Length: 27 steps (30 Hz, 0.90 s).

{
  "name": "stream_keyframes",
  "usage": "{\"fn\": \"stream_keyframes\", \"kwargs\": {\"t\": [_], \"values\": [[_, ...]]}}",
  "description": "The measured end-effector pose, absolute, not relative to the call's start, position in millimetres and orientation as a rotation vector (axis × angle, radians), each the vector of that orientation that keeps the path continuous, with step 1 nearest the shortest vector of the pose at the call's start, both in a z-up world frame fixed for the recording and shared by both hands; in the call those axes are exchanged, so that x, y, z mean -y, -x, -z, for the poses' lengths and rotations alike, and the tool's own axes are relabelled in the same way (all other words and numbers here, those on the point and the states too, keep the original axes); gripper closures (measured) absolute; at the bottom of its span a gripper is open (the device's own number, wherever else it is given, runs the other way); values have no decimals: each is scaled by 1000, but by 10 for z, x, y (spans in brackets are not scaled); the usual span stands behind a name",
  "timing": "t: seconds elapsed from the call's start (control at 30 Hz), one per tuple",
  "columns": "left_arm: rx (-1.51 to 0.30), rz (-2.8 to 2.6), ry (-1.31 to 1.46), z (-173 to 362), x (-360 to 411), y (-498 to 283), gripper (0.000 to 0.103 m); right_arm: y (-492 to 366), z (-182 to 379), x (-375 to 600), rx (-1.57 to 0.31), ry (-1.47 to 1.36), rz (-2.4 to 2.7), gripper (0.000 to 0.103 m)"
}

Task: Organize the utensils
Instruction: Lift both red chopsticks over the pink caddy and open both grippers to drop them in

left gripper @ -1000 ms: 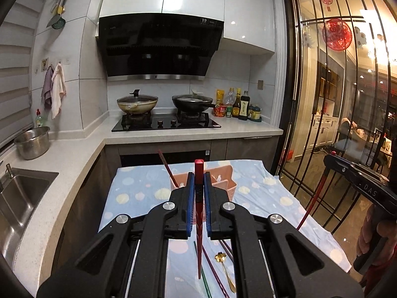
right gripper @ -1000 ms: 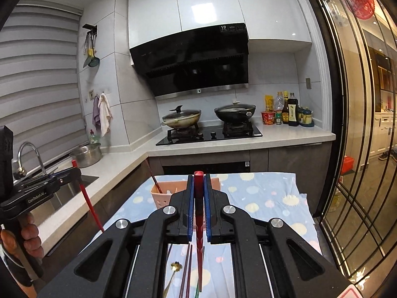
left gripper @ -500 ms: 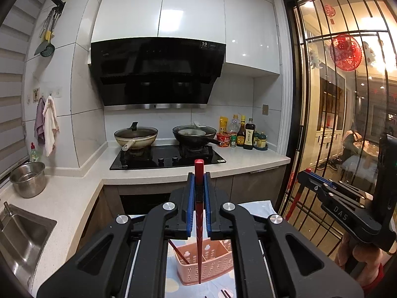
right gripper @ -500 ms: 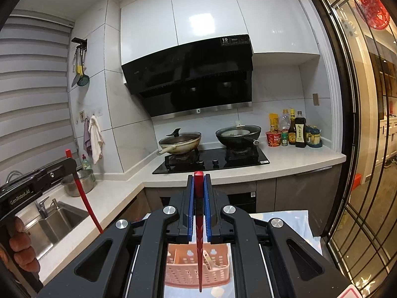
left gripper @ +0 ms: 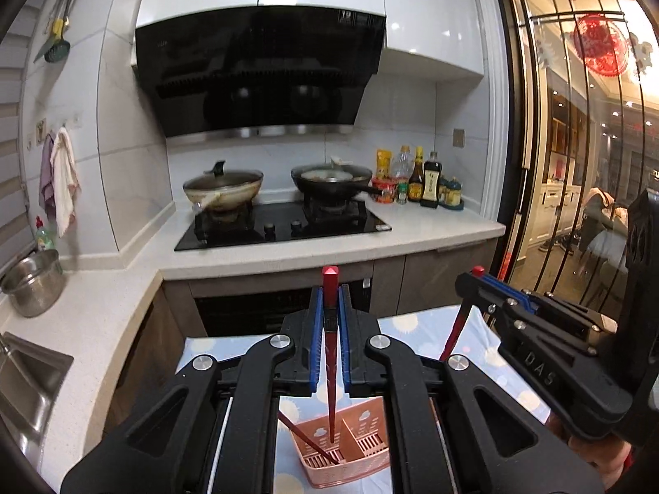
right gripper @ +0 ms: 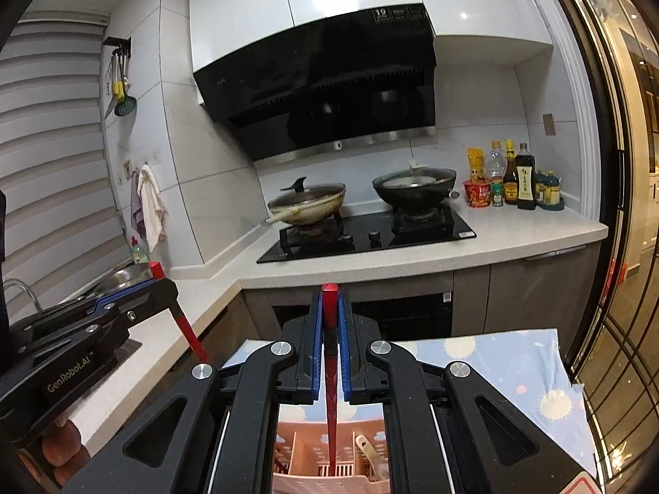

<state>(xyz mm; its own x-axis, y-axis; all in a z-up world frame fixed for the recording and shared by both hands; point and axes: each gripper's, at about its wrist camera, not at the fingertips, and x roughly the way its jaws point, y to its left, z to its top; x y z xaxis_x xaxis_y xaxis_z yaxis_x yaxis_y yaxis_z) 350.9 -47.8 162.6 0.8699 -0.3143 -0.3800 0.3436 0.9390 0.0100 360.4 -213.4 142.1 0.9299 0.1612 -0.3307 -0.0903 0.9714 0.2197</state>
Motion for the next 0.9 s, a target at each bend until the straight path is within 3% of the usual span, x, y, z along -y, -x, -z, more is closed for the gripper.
{"fn": "stream_keyframes", "kwargs": {"t": [0.37, 0.4, 0.47, 0.57, 0.9], "values": [[-483, 324, -77, -1173, 486, -3658, 95, -3744, -866, 2053, -464, -167, -103, 94], [-488, 316, -84, -1151, 486, -3649, 93, -3727, -844, 2056, -461, -168, -95, 91], [-488, 298, -91, -1127, 485, -3623, 71, -3693, -835, 2074, -460, -173, -94, 88], [-476, 282, -85, -1118, 440, -3563, 57, -3603, -845, 2099, -450, -180, -90, 79], [-453, 276, -97, -1135, 322, -3228, 48, -3185, -920, 2142, -427, -188, -87, 73]]}}
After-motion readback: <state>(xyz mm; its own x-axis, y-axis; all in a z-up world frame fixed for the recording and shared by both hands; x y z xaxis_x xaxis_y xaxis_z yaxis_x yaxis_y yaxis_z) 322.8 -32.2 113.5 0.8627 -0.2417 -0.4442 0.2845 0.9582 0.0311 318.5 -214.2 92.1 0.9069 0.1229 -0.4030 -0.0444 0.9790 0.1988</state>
